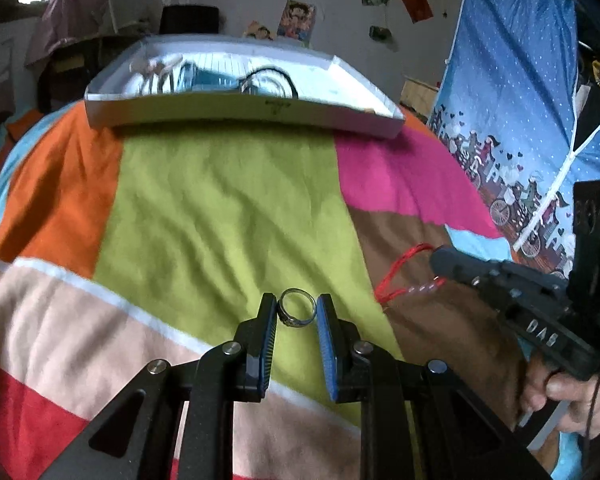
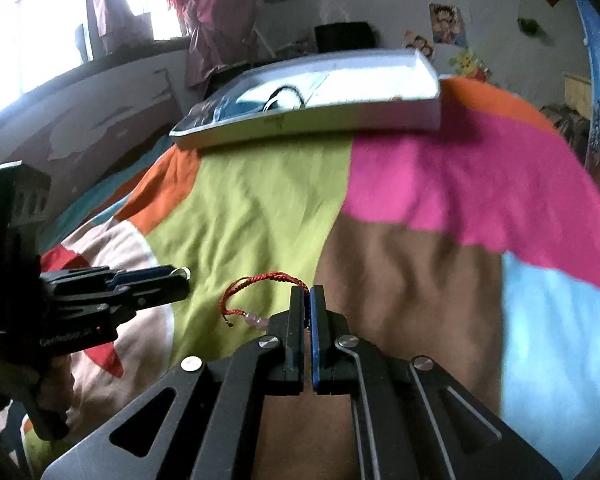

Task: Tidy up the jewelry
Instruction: 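Carry the ring and red bracelet into the tray and open both tools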

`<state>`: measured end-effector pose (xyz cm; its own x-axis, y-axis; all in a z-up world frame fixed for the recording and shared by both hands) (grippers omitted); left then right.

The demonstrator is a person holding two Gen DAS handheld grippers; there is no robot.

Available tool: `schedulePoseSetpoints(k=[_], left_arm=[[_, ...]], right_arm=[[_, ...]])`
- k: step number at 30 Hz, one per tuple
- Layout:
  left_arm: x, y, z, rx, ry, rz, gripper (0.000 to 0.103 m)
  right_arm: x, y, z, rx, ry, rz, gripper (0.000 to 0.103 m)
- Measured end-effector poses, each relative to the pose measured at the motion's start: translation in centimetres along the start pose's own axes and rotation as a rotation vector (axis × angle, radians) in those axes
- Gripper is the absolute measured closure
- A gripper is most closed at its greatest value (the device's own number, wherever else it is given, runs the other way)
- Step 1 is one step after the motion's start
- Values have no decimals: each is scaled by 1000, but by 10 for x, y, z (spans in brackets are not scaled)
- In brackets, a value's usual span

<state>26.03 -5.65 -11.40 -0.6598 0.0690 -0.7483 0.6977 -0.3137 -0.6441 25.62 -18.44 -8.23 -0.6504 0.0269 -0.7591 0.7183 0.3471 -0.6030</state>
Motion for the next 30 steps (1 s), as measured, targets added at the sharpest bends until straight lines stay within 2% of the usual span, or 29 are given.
schedulePoseSetpoints(k=[5, 11, 15, 17, 20, 23, 30], left_arm=[[-42, -8, -4, -37, -15, 86, 84], [-126, -9, -19, -81, -23, 188, 83], [-177, 9, -35, -94, -51, 206, 83], [-197, 25, -45, -101, -67, 180, 83], [-211, 42, -55, -140, -77, 166, 83], [-218, 54, -58, -143, -85, 169, 83], [-210, 81, -62, -183, -103, 95, 83]], right_arm=[[-42, -19, 14, 22, -3, 73, 100], [-117, -14, 26, 17, 10, 123, 100], [-168, 9, 32, 32, 18, 120, 100], [-190, 27, 33, 36, 38, 111, 100], [-211, 57, 30, 50, 46, 87, 100], [-220, 91, 32, 54, 69, 41, 100], [-215, 119, 42, 75, 100, 20, 100]])
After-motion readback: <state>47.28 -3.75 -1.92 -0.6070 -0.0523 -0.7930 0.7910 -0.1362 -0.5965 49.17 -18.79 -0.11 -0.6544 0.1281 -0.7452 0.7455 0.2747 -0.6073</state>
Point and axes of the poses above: each gripper's, at about its wrist camera, not at the fingertips, and y roughly the way its jaws point, z to its right, x to its underside, the point moved 6 cm from there along y, roughly the way its jaws point, and after that the axes turned 4 degrees about y, right-handed, at the moved point
